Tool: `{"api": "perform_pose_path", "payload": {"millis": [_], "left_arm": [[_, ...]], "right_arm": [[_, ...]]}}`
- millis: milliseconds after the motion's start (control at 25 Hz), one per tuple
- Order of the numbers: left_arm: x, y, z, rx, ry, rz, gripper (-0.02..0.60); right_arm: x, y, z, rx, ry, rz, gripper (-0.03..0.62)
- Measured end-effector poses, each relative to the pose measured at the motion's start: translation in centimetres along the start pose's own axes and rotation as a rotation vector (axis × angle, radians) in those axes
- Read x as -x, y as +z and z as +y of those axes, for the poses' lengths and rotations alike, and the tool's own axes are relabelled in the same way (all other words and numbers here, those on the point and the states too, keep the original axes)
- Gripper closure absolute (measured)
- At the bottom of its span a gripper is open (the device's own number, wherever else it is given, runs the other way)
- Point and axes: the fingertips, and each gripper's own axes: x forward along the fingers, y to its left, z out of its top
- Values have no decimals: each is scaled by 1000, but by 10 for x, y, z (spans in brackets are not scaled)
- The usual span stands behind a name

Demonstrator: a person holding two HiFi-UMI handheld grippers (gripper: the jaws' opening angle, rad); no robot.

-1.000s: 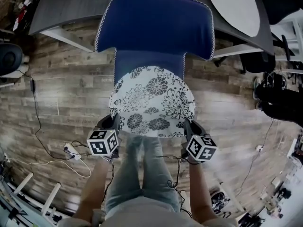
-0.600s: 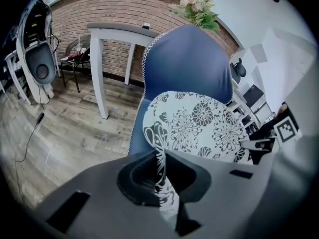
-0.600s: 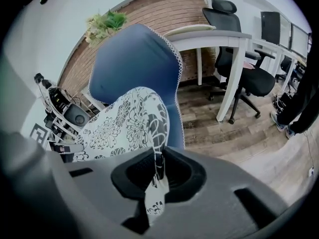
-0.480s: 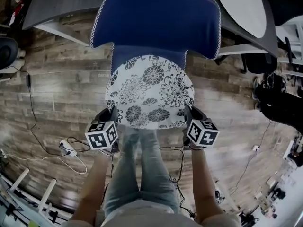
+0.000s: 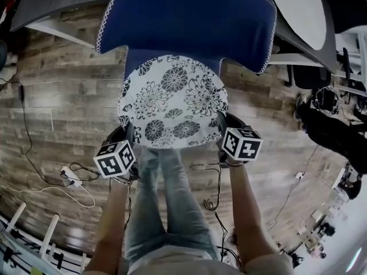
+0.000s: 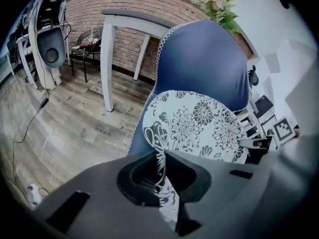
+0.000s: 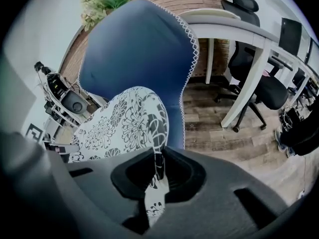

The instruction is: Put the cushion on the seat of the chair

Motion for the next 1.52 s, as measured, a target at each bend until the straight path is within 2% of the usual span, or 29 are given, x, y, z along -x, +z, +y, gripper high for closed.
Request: {"api": "perform_pose_path", "payload": {"millis": [360, 760, 1520], "left_arm": [[6, -1, -5, 43, 23, 6, 563], [-17, -9, 1, 60, 63, 25, 563], [-44, -23, 18, 16, 128, 88, 562]], "right_arm": [[-1, 12, -2, 50, -7, 44, 565], [-37, 11, -16, 87, -18, 113, 563], [-70, 1, -35, 69, -53, 148, 559]]}}
